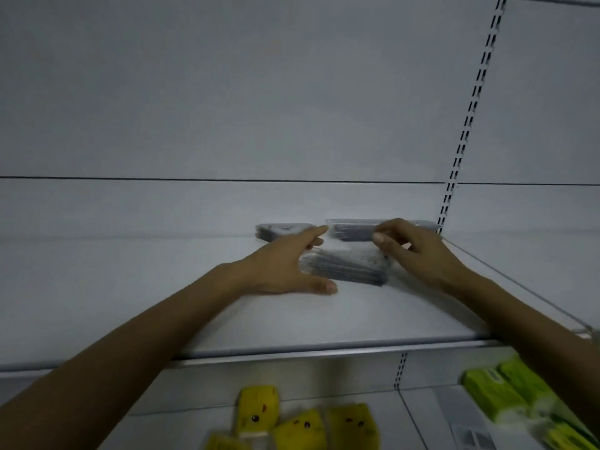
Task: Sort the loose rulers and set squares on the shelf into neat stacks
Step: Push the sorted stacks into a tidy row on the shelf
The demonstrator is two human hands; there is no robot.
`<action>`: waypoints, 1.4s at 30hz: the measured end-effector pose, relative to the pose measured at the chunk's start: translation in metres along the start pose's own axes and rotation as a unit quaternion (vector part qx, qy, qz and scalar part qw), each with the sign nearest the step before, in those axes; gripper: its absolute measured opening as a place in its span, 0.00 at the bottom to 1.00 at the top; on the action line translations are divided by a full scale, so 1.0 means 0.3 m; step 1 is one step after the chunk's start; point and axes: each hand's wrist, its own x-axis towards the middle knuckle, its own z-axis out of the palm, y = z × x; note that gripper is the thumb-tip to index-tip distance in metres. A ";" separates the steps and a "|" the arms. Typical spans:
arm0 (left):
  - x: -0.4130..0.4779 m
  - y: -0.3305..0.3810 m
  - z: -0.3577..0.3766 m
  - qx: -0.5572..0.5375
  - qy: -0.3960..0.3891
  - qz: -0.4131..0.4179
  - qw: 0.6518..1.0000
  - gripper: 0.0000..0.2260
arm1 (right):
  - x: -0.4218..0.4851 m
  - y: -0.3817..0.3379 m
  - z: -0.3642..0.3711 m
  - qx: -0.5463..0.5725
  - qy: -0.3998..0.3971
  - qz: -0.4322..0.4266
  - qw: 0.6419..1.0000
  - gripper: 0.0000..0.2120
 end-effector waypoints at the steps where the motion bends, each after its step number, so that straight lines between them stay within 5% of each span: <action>1: 0.013 0.018 0.005 0.015 -0.013 0.002 1.000 0.47 | -0.022 0.022 0.003 0.015 -0.029 0.012 0.999 0.28; 4: 0.049 0.046 0.034 0.059 0.010 0.033 0.998 0.36 | -0.043 0.051 0.015 0.014 -0.075 0.015 0.997 0.37; 10: 0.040 0.010 0.054 0.114 0.118 0.063 0.984 0.16 | -0.035 0.054 0.037 0.026 -0.056 0.010 0.998 0.29; 13: 0.024 0.012 0.052 0.089 0.120 0.055 0.987 0.18 | -0.034 0.043 0.036 0.024 -0.045 0.004 0.999 0.25; 16: 0.018 0.025 0.057 0.082 0.118 0.043 0.989 0.22 | -0.039 0.051 0.021 0.019 0.068 0.001 0.997 0.22; 18: 0.021 0.030 0.060 0.095 0.112 0.032 0.989 0.23 | -0.046 0.058 0.004 0.019 0.117 0.043 0.992 0.28; 24: 0.051 0.047 0.074 0.162 0.073 0.055 0.983 0.20 | -0.035 0.041 0.025 -0.021 0.001 0.043 0.999 0.36; 32: 0.051 0.030 0.079 0.135 0.083 0.055 0.986 0.21 | -0.041 0.034 0.017 -0.003 -0.017 0.047 0.999 0.39; 35: 0.046 0.035 0.078 0.136 0.089 0.053 0.985 0.22 | -0.045 0.030 0.013 0.008 -0.006 0.055 0.998 0.31; 40: 0.042 0.029 0.078 0.123 0.082 0.042 0.988 0.24 | -0.042 0.037 0.024 -0.014 -0.001 0.022 1.000 0.41; 42: 0.034 0.028 0.071 0.087 0.072 0.021 0.993 0.27 | -0.050 0.041 0.019 0.003 0.008 0.027 1.000 0.35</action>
